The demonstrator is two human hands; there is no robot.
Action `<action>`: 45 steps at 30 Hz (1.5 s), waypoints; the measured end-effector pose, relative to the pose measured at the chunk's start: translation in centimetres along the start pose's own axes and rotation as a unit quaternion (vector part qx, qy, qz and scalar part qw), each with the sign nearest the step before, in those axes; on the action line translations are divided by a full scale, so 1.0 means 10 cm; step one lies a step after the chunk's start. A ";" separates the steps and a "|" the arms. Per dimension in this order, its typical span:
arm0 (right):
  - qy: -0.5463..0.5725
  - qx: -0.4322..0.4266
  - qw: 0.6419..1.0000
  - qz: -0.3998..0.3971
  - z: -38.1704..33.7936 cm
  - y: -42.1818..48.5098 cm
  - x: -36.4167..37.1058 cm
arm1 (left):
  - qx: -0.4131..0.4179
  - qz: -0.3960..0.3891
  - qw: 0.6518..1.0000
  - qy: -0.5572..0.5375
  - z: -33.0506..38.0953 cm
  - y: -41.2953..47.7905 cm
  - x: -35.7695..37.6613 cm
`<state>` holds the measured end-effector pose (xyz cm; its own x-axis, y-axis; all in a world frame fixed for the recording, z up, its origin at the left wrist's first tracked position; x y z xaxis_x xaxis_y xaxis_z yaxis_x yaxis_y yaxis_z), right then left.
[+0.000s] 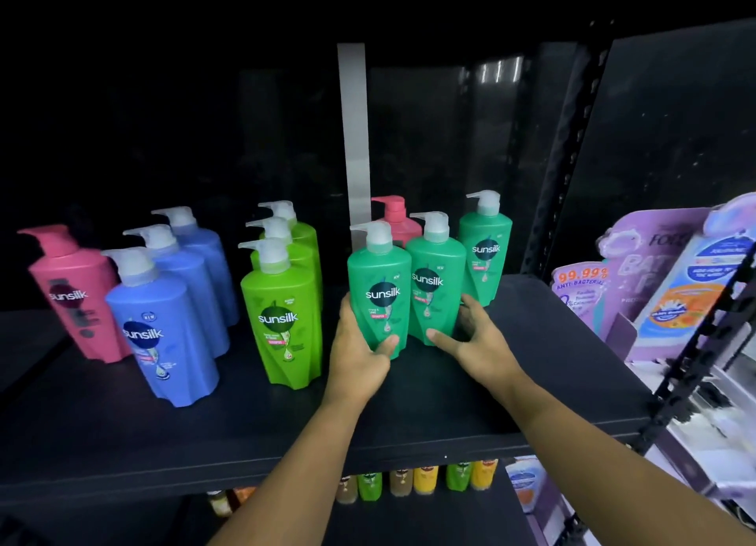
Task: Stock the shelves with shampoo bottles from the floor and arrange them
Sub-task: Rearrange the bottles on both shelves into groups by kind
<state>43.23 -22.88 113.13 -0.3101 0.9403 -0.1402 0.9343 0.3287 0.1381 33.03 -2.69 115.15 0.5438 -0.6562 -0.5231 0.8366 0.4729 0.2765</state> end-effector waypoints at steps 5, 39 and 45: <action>-0.034 -0.012 0.999 0.021 -0.05 0.04 0.03 | -0.021 0.003 0.999 0.043 -0.06 0.00 0.05; -0.121 0.030 0.989 0.083 0.07 0.14 -0.88 | 0.237 -0.261 0.860 0.369 0.51 -0.44 0.90; -0.105 0.031 0.990 0.085 0.09 0.19 -0.91 | 0.230 -0.259 0.865 0.362 0.52 -0.44 0.88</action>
<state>48.02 -30.93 113.81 -0.1093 0.9408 -0.3209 0.9810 0.1541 0.1176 34.46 -13.59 113.48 0.0442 -0.0908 -0.9949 0.9840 -0.1683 0.0590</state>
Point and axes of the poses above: each hand's wrist, its own y-axis towards the middle knuckle, its own x-axis out of the palm, z = x × y, the point moved 8 cm from there along y, towards the middle knuckle, and after that the axes turned 11 degrees about y, right-handed, at the moved point
